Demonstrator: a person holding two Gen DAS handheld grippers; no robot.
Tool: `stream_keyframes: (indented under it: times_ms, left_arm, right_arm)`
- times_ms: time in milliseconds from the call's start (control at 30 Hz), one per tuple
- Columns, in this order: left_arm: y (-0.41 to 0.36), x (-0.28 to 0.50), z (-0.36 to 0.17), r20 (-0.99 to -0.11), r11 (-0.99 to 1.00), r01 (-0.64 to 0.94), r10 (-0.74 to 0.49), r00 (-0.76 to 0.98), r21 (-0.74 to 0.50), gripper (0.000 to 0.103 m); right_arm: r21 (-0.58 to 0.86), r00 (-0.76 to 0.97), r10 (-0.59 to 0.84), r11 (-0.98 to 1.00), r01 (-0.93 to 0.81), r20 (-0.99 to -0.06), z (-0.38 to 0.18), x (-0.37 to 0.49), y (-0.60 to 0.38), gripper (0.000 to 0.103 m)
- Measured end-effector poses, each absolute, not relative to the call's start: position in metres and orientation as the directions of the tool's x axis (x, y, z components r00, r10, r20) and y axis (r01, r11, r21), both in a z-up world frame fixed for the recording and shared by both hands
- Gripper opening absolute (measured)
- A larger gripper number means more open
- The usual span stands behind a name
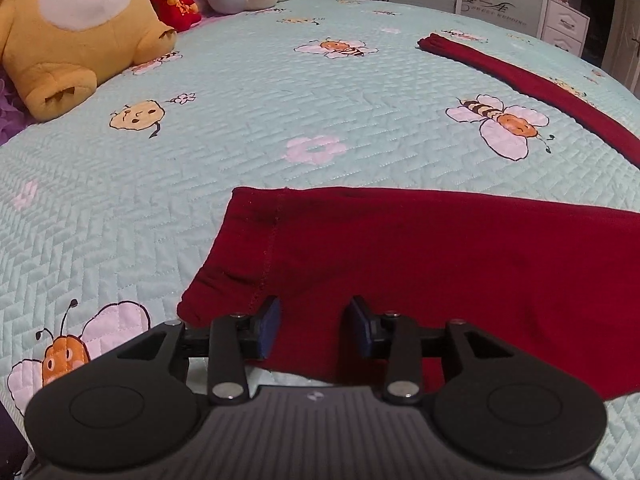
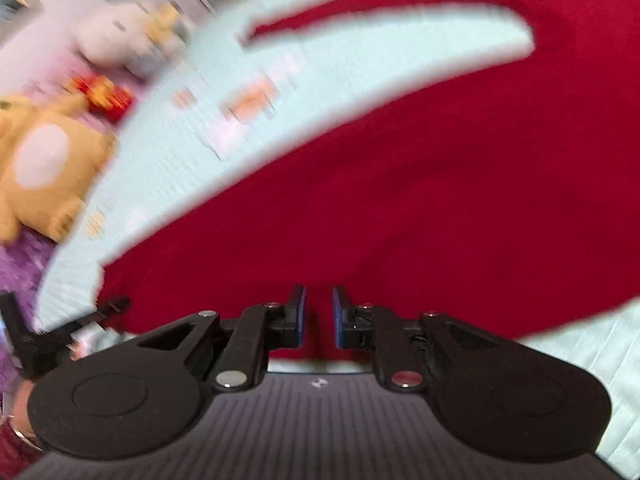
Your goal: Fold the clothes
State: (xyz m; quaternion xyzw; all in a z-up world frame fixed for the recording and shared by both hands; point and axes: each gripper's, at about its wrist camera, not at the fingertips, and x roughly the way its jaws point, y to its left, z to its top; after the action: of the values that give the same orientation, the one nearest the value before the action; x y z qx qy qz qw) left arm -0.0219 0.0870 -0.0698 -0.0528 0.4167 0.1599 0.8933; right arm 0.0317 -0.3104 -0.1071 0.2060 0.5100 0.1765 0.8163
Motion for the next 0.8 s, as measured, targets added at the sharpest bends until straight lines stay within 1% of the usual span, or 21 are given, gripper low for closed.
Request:
stream_keyframes:
  times_ms: [100, 233, 300, 400, 467, 633, 667, 767, 800]
  left_arm:
    - [0.089, -0.022, -0.070, -0.764, 0.943, -0.331, 0.233, 0.602, 0.027, 0.042]
    - [0.086, -0.022, -0.065, -0.778, 0.938, -0.345, 0.244, 0.579, 0.037, 0.044]
    - [0.084, -0.022, -0.061, -0.786, 0.934, -0.355, 0.254, 0.563, 0.048, 0.045]
    - [0.067, -0.030, -0.047, -0.762, 0.932, -0.358, 0.266, 0.590, 0.047, 0.044]
    - [0.046, -0.034, -0.036, -0.738, 0.951, -0.309, 0.225, 0.637, 0.024, 0.045]
    - [-0.031, -0.025, -0.035, -0.754, 0.997, -0.073, 0.078, 0.652, 0.040, 0.052]
    - [-0.044, -0.021, -0.039, -0.767, 0.998, -0.041, 0.064, 0.638, 0.049, 0.052]
    - [-0.063, -0.009, -0.058, -0.804, 0.997, -0.022, 0.076, 0.590, 0.078, 0.053]
    - [-0.065, -0.006, -0.063, -0.813, 0.996, -0.025, 0.088, 0.576, 0.090, 0.057]
  right_arm:
    - [0.544, 0.437, 0.514, 0.837, -0.064, -0.739, -0.103, 0.021, -0.316, 0.014]
    - [0.504, 0.501, 0.487, 0.856, -0.113, -0.715, -0.078, 0.004, -0.324, 0.015]
    - [0.514, 0.515, 0.487, 0.852, -0.100, -0.705, -0.072, -0.001, -0.338, 0.015]
    - [0.509, 0.551, 0.444, 0.860, -0.040, -0.707, -0.074, -0.006, -0.366, 0.015]
    - [0.523, 0.572, 0.426, 0.852, 0.005, -0.701, -0.076, -0.010, -0.385, 0.016]
    - [0.639, 0.655, 0.449, 0.766, 0.067, -0.607, -0.077, -0.017, -0.437, 0.016]
    - [0.652, 0.678, 0.441, 0.754, 0.076, -0.588, -0.078, -0.016, -0.447, 0.016]
    - [0.704, 0.706, 0.442, 0.702, 0.112, -0.553, -0.091, -0.010, -0.475, 0.018]
    - [0.702, 0.699, 0.435, 0.698, 0.136, -0.568, -0.100, -0.007, -0.484, 0.019]
